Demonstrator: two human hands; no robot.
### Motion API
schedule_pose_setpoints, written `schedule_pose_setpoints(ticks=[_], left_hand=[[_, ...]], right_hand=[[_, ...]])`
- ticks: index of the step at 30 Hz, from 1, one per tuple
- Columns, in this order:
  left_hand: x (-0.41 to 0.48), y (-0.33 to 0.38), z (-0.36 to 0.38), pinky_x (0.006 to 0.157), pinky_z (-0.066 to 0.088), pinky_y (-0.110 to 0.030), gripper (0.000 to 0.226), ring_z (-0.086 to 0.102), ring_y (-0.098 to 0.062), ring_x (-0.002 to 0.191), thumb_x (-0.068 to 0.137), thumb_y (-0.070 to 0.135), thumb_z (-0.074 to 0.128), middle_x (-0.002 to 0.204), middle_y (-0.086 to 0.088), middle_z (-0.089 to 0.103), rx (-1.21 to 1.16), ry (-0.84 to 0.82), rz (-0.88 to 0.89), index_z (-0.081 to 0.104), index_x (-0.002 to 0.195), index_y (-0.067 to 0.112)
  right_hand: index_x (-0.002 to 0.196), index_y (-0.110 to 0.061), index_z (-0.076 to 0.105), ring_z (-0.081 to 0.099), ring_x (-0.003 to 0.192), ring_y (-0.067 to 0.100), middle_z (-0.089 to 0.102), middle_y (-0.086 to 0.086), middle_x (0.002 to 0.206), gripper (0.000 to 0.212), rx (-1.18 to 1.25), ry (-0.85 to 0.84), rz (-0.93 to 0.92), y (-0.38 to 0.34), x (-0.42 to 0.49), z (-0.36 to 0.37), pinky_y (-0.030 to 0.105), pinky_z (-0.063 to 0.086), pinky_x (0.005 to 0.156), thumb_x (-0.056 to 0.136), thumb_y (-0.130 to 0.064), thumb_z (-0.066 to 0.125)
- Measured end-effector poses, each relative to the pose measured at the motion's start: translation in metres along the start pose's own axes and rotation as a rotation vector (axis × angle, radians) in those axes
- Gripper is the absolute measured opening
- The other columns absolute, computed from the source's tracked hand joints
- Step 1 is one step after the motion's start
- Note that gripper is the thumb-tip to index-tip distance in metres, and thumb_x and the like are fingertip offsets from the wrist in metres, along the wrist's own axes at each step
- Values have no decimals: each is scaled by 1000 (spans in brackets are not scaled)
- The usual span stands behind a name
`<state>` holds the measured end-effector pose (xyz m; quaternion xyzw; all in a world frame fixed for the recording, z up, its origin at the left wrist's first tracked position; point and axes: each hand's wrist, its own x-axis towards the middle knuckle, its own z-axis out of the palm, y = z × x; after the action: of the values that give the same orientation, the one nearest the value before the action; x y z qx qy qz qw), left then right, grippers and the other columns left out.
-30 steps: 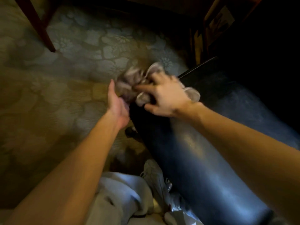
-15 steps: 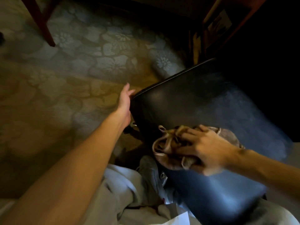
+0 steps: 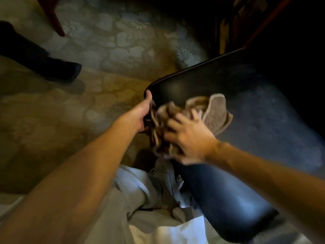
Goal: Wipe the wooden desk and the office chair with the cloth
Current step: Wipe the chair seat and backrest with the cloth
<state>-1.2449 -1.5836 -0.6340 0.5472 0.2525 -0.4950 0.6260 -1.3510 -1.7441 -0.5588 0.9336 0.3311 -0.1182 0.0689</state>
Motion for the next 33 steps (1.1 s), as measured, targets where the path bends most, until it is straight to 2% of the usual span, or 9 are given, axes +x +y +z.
schedule_pose_setpoints(ticks=[5,9,12,15,18,22,26,30,33], left_hand=[[3,7,4,113,41,-55,108,50,-33,137,73,97,41,152,-6,51,-34,162,53,40,156,26],[-1,-3,19,115,39,-53,104,48,-34,138,79,94,37,153,-8,50,-44,216,98,40,156,24],[-1,-29,30,111,44,-55,111,57,-35,131,72,100,34,147,-11,58,-10,91,18,49,151,24],[-2,-49,31,95,54,-60,108,68,-38,112,66,103,34,122,-16,73,-54,-108,-66,68,133,26],[-11,-48,32,92,54,-56,97,65,-38,112,77,98,22,116,-16,74,2,-78,-63,72,124,29],[8,-50,25,101,52,-55,124,66,-35,118,46,108,46,132,-10,69,57,58,-1,58,141,28],[-15,-45,35,113,42,-54,95,51,-35,137,84,88,39,151,-11,52,104,154,73,37,155,24],[-21,-45,40,116,38,-56,93,45,-36,142,88,86,35,158,-10,44,91,192,69,32,158,25],[-26,-50,45,113,41,-55,93,48,-37,138,86,88,38,155,-9,47,36,189,67,35,157,28]], right_hand=[[101,-38,66,52,105,22,60,-9,109,38,141,-183,-128,-40,-116,19,45,32,87,72,-61,64],[100,-38,70,53,105,25,62,-4,108,41,122,-106,-56,-40,-121,9,52,39,91,75,-67,57],[115,-33,70,51,112,30,62,5,117,53,66,49,100,-23,-93,-2,68,46,93,75,-64,55],[129,-32,65,52,123,36,57,10,132,67,5,-21,193,-12,-48,-7,71,43,96,68,-59,72],[131,-38,62,46,129,37,51,8,141,67,-45,-129,220,-15,-20,-2,66,40,98,69,-64,65],[117,-40,69,52,116,34,56,3,124,56,-42,-144,97,-26,-68,9,67,46,89,65,-63,65],[104,-48,65,56,110,23,59,-11,116,47,73,-182,-64,-42,-165,24,59,52,79,59,-63,68],[96,-46,65,50,102,17,56,-15,107,41,130,-135,-111,-41,-188,21,49,47,77,60,-65,69],[103,-41,70,51,102,25,58,-3,108,35,123,73,-12,-22,-151,7,49,47,77,74,-60,63]])
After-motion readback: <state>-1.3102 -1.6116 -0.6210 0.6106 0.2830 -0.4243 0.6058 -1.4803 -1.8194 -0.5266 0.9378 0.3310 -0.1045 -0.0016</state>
